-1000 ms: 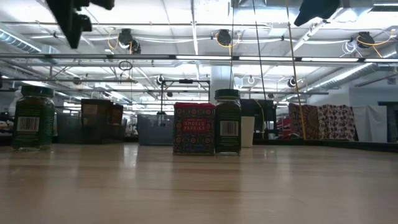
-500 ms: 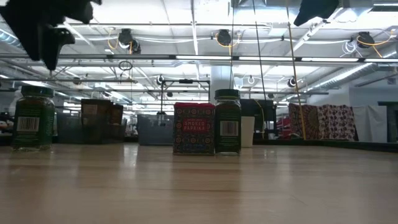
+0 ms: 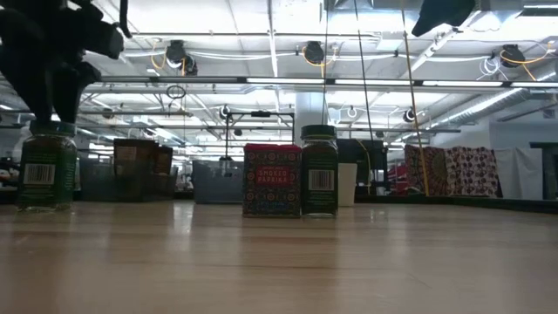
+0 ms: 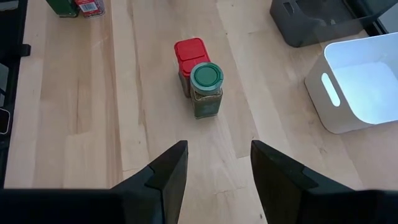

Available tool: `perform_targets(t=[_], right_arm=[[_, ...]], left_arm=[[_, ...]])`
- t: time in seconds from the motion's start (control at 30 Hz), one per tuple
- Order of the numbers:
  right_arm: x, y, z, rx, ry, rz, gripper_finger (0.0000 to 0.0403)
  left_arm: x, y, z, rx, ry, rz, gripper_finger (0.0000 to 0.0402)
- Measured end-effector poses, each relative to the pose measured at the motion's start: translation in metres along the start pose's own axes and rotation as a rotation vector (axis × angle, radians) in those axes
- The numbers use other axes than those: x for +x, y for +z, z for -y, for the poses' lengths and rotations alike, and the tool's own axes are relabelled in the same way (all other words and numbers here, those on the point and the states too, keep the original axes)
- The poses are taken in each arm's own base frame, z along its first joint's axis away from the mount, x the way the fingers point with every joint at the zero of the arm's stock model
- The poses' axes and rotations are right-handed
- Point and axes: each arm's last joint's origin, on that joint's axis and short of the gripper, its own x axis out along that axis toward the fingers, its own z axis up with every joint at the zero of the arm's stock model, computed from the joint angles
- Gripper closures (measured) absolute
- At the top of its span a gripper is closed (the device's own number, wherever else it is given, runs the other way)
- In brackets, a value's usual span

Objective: Sort spices by type
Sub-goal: Put the top left green seasoning bottle into the right black bin

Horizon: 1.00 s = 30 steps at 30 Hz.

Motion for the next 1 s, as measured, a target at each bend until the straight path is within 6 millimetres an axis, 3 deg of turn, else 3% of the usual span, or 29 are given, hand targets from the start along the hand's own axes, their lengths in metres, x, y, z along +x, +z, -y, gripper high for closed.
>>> perform_targets(t=[0.43, 0.73, 1.0], right_arm=[[0.0, 0.0, 0.0, 0.003, -0.015, 0.008, 0.0243], [0.0, 0.0, 0.0, 0.003, -0.016, 0.008, 0.0243], [0.0, 0.0, 0.0, 0.003, -0.016, 0.008, 0.0243]], left_arm=[[0.022, -0.006, 0.001, 0.001, 0.0, -0.016, 0.0148], [0.024, -0.003, 0.003, -0.006, -0.03, 0.018, 0.015], [0.024, -0.003, 0.003, -0.007, -0.043, 0.012, 0.019]])
